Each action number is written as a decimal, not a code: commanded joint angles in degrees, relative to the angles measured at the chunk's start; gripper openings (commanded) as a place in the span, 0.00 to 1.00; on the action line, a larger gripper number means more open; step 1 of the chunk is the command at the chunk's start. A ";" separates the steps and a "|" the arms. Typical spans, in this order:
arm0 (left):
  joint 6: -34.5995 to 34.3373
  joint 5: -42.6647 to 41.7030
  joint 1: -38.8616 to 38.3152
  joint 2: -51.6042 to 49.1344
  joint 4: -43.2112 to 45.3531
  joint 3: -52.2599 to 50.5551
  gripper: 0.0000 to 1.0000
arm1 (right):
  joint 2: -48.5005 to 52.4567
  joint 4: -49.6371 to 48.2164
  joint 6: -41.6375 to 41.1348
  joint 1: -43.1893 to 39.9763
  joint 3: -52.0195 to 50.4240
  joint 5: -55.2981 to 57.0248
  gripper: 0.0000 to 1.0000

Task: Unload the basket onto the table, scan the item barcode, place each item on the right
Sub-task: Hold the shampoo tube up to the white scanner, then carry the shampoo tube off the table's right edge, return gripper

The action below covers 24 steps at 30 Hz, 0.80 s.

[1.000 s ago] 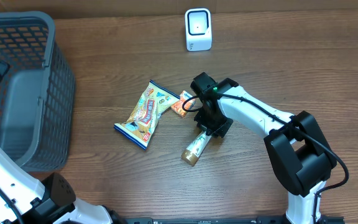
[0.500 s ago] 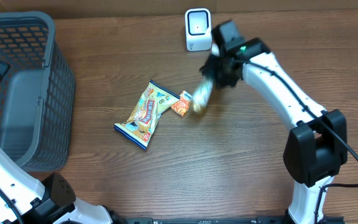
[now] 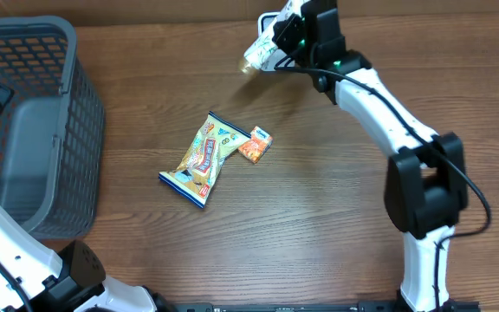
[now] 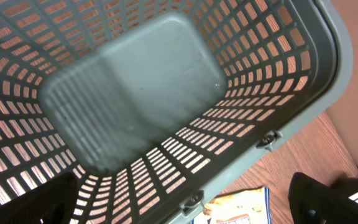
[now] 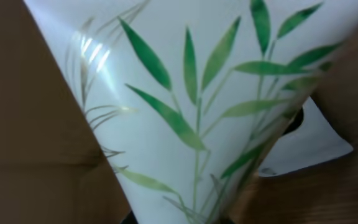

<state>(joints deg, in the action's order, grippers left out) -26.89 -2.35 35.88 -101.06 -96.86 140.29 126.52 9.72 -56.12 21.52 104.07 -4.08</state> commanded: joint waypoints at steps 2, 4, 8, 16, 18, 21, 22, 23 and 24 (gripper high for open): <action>-0.37 -0.02 0.11 -0.09 0.07 0.33 1.00 | 3.50 -3.32 -15.45 0.15 1.92 -0.79 0.04; -0.37 -0.02 0.11 -0.09 0.07 0.33 1.00 | 4.13 -4.81 -18.75 0.15 1.92 -2.34 0.04; -0.37 -0.02 0.11 -0.09 0.07 0.33 1.00 | 4.13 -6.58 -18.93 0.15 2.25 -4.72 0.04; -0.37 -0.02 0.11 -0.09 0.07 0.33 1.00 | 3.85 -4.72 -10.80 -0.24 5.25 -7.56 0.04; -0.37 -0.02 0.11 -0.09 0.07 0.33 1.00 | 2.75 -1.16 -6.93 -1.11 6.93 -6.86 0.04; -0.37 -0.02 0.11 -0.09 0.07 0.33 0.99 | -0.90 8.74 -1.20 -4.42 10.34 -2.58 0.04; -0.37 -0.02 0.11 -0.09 0.07 0.33 1.00 | -2.23 12.15 0.42 -5.70 11.28 -0.83 0.04; -0.37 -0.02 0.11 -0.09 0.07 0.33 1.00 | -4.39 17.64 1.90 -8.20 12.59 1.84 0.04; -0.37 -0.02 0.11 -0.09 0.07 0.33 1.00 | -5.40 20.65 2.56 -9.62 13.18 3.32 0.04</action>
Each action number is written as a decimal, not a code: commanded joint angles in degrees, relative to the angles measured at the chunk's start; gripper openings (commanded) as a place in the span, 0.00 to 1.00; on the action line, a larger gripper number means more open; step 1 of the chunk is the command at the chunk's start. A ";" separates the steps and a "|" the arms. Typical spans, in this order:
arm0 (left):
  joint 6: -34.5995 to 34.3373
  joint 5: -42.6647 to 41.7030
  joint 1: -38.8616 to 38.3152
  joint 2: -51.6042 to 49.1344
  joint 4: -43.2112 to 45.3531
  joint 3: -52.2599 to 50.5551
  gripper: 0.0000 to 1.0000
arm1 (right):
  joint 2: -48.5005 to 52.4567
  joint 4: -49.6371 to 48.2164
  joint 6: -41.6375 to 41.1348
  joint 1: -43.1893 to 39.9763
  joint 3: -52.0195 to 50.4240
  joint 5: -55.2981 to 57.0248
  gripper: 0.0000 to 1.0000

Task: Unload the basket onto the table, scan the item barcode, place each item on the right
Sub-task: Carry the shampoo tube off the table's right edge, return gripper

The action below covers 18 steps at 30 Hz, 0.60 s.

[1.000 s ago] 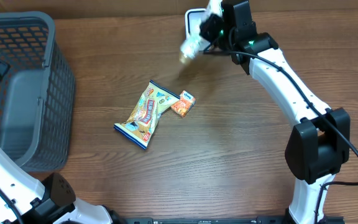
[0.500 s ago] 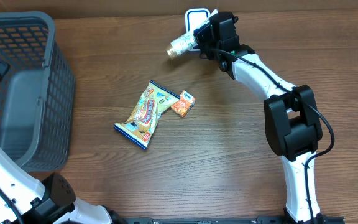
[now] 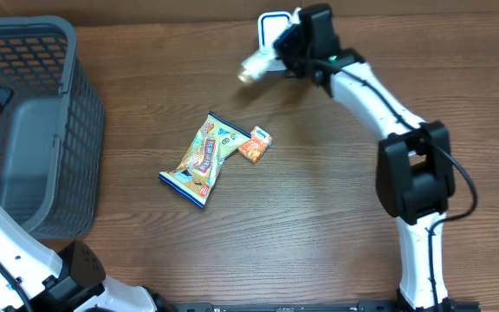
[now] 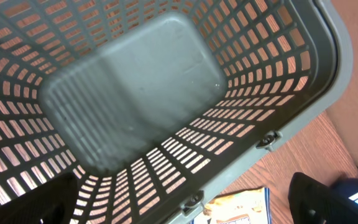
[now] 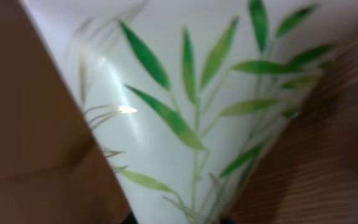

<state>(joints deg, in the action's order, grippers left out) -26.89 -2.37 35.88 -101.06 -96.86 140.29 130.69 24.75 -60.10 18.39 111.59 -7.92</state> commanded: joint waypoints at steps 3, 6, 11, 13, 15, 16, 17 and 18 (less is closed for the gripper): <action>-0.37 0.00 0.11 -0.09 0.07 0.33 1.00 | -13.44 17.92 6.60 -13.51 6.84 12.98 0.04; -0.37 0.00 0.11 -0.09 0.07 0.33 1.00 | -15.23 27.82 6.60 -20.74 6.84 16.17 0.04; -0.37 0.00 0.11 -0.09 0.07 0.33 1.00 | -14.80 44.04 6.58 -38.03 5.03 24.85 0.04; -0.37 -0.02 0.11 -0.09 0.07 0.33 1.00 | -14.80 45.64 6.58 -43.36 3.80 27.36 0.04; -0.37 0.00 0.11 -0.09 0.04 0.33 1.00 | -14.73 46.97 6.58 -48.83 2.73 28.02 0.04; -0.37 0.00 0.11 -0.09 0.07 0.33 1.00 | -14.73 47.45 6.56 -51.34 2.25 28.02 0.04; -0.37 0.00 0.11 -0.09 0.07 0.33 1.00 | -14.73 47.69 6.56 -52.96 1.90 28.00 0.04; -0.37 0.00 0.11 -0.09 0.07 0.33 1.00 | -14.73 47.80 6.54 -55.63 1.07 28.02 0.04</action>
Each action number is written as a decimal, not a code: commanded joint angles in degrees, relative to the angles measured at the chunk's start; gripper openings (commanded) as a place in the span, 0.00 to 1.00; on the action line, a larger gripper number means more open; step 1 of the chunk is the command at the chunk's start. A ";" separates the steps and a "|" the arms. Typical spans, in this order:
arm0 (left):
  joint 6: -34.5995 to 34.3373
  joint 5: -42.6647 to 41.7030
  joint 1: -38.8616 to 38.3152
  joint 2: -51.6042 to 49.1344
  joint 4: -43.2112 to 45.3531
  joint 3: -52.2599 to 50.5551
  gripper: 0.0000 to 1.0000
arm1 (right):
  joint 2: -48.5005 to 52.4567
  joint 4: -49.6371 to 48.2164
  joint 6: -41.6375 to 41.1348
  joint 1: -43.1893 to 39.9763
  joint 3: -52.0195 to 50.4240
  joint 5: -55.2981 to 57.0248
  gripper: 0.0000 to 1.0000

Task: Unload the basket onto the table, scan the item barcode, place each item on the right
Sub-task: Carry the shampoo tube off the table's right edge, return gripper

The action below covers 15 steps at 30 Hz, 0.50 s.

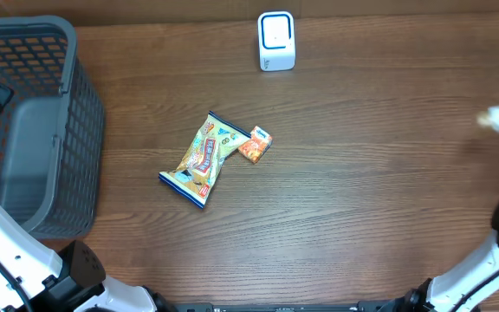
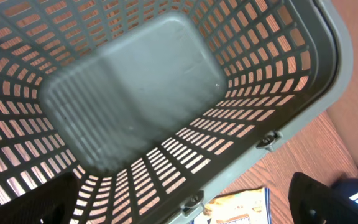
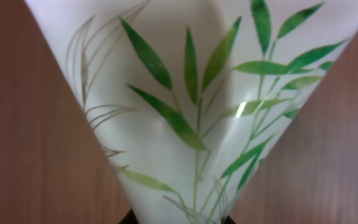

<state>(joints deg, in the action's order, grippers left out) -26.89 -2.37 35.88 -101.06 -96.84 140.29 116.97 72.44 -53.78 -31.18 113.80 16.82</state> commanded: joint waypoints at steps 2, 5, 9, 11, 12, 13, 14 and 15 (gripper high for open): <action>-0.37 0.00 0.11 -0.09 0.04 0.33 1.00 | -1.01 -0.17 0.22 -10.12 -2.84 3.21 0.04; -0.37 0.00 0.11 -0.09 0.04 0.33 0.99 | -0.96 -1.29 0.22 -15.56 -6.91 2.08 0.04; -0.37 0.00 0.11 -0.09 0.04 0.33 0.99 | -0.90 -4.33 0.31 -19.71 -12.24 1.11 0.04; -0.37 0.00 0.11 -0.09 0.04 0.33 1.00 | -0.90 -5.64 0.33 -20.87 -13.97 1.03 0.08; -0.37 -0.02 0.11 -0.09 0.04 0.33 1.00 | -0.90 -6.25 1.36 -21.38 -14.64 1.01 0.12; -0.37 -0.02 0.11 -0.09 0.04 0.33 1.00 | -0.90 -6.58 1.88 -21.44 -14.84 0.94 0.18; -0.37 0.00 0.11 -0.09 0.04 0.33 1.00 | -0.90 -7.39 3.30 -21.46 -15.13 0.90 0.29; -0.37 0.00 0.11 -0.09 0.04 0.33 0.99 | -0.90 -7.63 3.69 -21.44 -15.13 0.92 0.35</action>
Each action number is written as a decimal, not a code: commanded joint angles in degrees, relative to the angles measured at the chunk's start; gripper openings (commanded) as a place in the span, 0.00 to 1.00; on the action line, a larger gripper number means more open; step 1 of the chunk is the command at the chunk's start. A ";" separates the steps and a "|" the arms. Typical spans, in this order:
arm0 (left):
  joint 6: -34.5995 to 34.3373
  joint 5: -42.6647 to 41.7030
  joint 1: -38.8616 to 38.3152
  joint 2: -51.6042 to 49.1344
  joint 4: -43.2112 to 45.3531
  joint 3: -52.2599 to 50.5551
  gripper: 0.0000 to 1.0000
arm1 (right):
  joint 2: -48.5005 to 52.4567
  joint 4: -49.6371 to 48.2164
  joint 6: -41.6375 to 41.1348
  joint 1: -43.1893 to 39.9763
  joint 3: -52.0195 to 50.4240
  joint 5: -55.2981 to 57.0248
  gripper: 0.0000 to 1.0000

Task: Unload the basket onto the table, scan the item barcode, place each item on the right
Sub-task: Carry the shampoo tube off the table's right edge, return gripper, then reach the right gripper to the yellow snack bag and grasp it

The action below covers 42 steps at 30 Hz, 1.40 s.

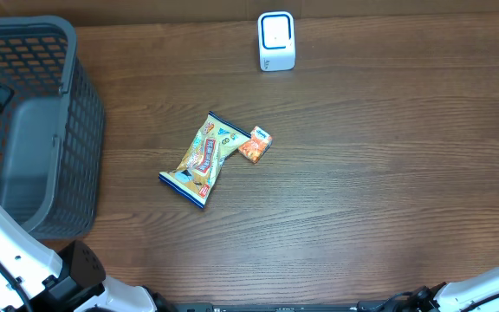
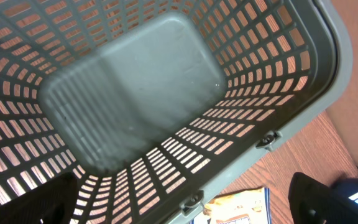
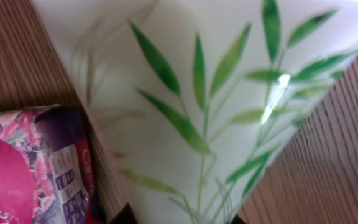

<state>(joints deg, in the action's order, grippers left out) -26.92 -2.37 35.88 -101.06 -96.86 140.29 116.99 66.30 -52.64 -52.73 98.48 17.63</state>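
Observation:
A white pack printed with green bamboo leaves (image 3: 191,93) fills the right wrist view, and my right gripper (image 3: 179,214) is shut on it. Overhead, only a tip of that pack shows at the table's right edge; the right arm is out of frame. The white barcode scanner (image 1: 275,41) stands at the back middle. A yellow snack bag (image 1: 204,160) and a small orange packet (image 1: 255,145) lie mid-table. My left gripper (image 2: 185,202) hangs open over the grey basket (image 2: 328,74), holding nothing.
A purple and pink package (image 3: 30,168) lies on the wood right beside the held pack, and shows overhead as a sliver at the right edge. The grey basket (image 1: 81,130) takes up the table's left side. The snack bag's corner (image 2: 241,208) peeks past the basket rim.
The held bamboo-leaf pack has moved nearer along the table's right edge and now sits beside a purple package. The left arm and the items on the table have not moved.
My right gripper held the bamboo-leaf pack close to the scanner at the back, and still did at the following moment. Then the pack was at the far right of the table, away from the scanner. Now it is lower at the right edge, beside the purple package.

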 commanded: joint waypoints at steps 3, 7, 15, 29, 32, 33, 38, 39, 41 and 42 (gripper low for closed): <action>-0.35 0.00 0.11 -0.09 0.04 0.33 1.00 | -0.94 -1.55 4.13 0.33 0.22 -1.46 0.48; -0.35 -0.02 0.11 -0.09 0.07 0.33 0.99 | -1.22 -1.33 9.62 0.33 1.01 -10.29 0.64; -0.35 -0.02 0.11 -0.09 0.07 0.33 1.00 | -10.05 -1.07 22.18 3.52 2.93 -44.89 0.82; -0.35 -0.02 0.11 -0.09 0.07 0.33 0.99 | -14.86 -3.34 34.03 43.91 1.11 -50.90 1.00; -0.35 0.00 0.11 -0.09 0.07 0.33 1.00 | -14.86 -6.03 34.01 49.13 1.11 -50.93 1.00; -0.35 0.00 0.11 -0.09 0.07 0.33 1.00 | -14.86 -6.62 34.01 50.53 1.11 -50.93 1.00; -0.35 0.00 0.11 -0.09 0.07 0.33 1.00 | -14.86 -8.63 31.63 58.10 1.11 -50.90 1.00; -0.35 0.00 0.11 -0.09 0.07 0.33 1.00 | -14.86 -8.72 31.65 59.23 1.11 -50.64 1.00; -0.35 0.00 0.11 -0.09 0.07 0.33 0.99 | -14.86 -8.81 31.65 62.07 1.01 -49.20 1.00; -0.35 0.00 0.11 -0.09 0.07 0.33 1.00 | -14.86 -8.87 31.63 63.25 0.79 -48.68 1.00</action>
<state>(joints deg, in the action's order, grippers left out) -26.89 -2.37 35.88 -101.06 -96.86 140.27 102.41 57.89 -21.17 7.16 99.94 -33.28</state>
